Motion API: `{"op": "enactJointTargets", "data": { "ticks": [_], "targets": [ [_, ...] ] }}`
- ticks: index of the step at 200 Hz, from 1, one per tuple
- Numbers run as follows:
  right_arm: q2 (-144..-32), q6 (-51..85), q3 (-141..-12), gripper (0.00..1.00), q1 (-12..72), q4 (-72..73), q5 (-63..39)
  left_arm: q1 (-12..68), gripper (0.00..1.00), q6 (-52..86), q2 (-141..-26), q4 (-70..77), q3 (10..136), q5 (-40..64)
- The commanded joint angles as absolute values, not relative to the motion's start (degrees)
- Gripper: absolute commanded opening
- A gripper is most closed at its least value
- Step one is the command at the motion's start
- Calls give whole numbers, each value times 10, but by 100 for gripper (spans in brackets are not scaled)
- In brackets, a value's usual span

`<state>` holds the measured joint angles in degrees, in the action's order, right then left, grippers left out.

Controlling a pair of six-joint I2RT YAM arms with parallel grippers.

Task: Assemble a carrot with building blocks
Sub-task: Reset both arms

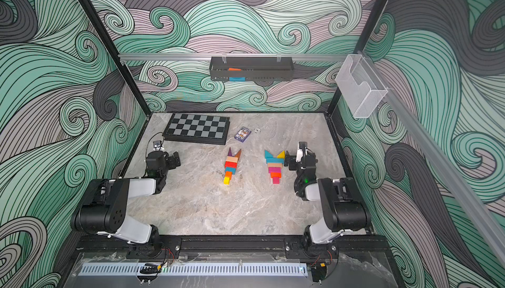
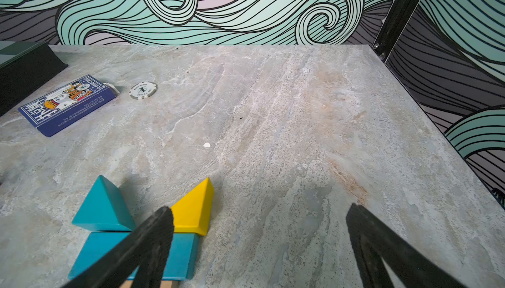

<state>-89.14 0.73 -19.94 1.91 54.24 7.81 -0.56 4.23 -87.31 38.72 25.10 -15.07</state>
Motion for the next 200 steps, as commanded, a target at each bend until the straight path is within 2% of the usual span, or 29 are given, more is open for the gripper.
{"op": "enactJointTargets", "data": {
  "ticks": [1,123,139,152,167,200],
  "targets": [
    [-892,-2,-206,99,19,555,73,-4,99,37,-873,403,258,-158],
    [-892,-2,-207,99,18,554,73,-5,99,37,-874,402,259,-155],
    [-892,-2,-207,99,18,554,73,-11,99,38,-875,397,262,-140],
    [-893,-2,-207,99,19,554,73,-18,99,9,-875,383,270,-57],
    [-893,-2,-207,99,18,554,73,-22,98,8,-874,390,265,-42],
    [-891,-2,-207,99,19,554,73,-24,98,26,-875,385,269,-81]
  ]
}}
